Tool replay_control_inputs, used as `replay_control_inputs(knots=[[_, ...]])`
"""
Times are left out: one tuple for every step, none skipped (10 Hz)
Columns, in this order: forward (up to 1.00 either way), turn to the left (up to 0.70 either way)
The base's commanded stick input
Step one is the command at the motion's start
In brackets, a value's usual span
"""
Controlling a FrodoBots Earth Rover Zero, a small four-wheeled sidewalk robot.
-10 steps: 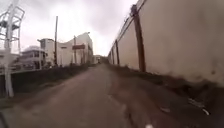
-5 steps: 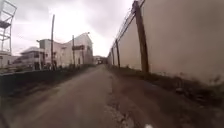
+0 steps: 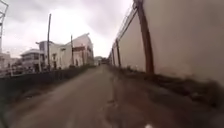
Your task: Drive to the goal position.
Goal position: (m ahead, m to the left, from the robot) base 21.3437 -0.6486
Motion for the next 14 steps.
replay_control_inputs(knots=[[0.85, 0.00], [0.85, 0.00], [0.85, 0.00], [0.85, 0.00], [0.85, 0.00], [0.85, 0.00], [0.85, 0.00], [0.85, 0.00], [0.85, 0.00], [0.85, 0.00], [0.85, 0.00], [0.85, 0.00], [0.85, 0.00], [0.85, 0.00]])
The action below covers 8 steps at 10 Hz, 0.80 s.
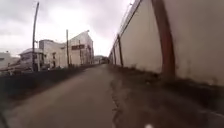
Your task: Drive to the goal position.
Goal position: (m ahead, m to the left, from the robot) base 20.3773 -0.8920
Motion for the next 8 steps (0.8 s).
replay_control_inputs(knots=[[0.85, 0.00], [0.85, 0.00], [0.85, 0.00], [0.85, 0.00], [0.85, 0.00], [0.85, 0.00], [0.85, 0.00], [0.85, 0.00]])
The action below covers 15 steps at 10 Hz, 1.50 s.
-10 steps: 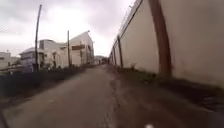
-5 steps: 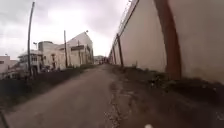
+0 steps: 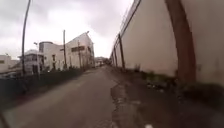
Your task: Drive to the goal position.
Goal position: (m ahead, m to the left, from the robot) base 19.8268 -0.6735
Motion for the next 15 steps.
replay_control_inputs(knots=[[0.85, 0.00], [0.85, 0.00], [0.85, 0.00], [0.85, 0.00], [0.85, 0.00], [0.85, 0.00], [0.85, 0.00], [0.85, 0.00], [0.85, 0.00], [0.85, 0.00], [0.85, 0.00], [0.85, 0.00], [0.85, 0.00], [0.85, 0.00], [0.85, 0.00]])
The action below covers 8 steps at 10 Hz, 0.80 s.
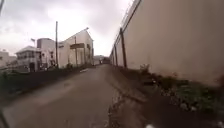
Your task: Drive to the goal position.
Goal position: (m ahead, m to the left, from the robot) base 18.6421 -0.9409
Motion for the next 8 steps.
replay_control_inputs(knots=[[0.85, 0.00], [0.85, 0.00], [0.85, 0.00], [0.85, 0.00], [0.85, 0.00], [0.85, 0.00], [0.85, 0.00], [0.85, 0.00]])
